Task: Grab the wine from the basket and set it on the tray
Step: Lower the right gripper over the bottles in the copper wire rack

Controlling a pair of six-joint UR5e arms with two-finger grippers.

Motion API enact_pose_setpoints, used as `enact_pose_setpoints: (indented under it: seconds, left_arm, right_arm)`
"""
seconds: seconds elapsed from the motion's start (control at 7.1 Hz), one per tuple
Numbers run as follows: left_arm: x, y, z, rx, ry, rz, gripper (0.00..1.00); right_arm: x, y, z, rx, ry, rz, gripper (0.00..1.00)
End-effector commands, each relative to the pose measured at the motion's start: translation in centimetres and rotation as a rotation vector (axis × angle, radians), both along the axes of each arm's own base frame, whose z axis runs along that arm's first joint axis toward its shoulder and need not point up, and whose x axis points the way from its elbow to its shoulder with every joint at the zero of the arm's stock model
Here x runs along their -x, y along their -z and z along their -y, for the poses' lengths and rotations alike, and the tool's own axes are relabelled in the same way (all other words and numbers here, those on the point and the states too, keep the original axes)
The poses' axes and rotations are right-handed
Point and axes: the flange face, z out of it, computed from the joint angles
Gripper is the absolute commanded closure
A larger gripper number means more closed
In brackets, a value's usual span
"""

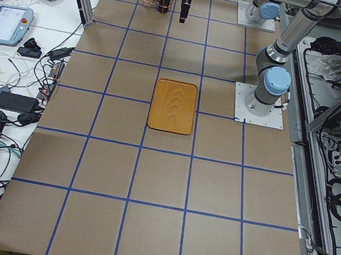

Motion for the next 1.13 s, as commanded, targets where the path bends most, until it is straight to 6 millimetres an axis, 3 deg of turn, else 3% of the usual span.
enact_pose_setpoints:
  seconds: [0.0, 0.99]
  left_arm:
    - [0.0, 0.0, 0.0, 0.0, 0.0, -0.002, 0.0]
    - [0.0, 0.0, 0.0, 0.0, 0.0, 0.0, 0.0]
  right_arm:
    - [0.0, 0.0, 0.0, 0.002, -0.001, 0.001, 0.0]
    - [1.1, -0.7, -0.2, 0.012, 0.017, -0.042, 0.0]
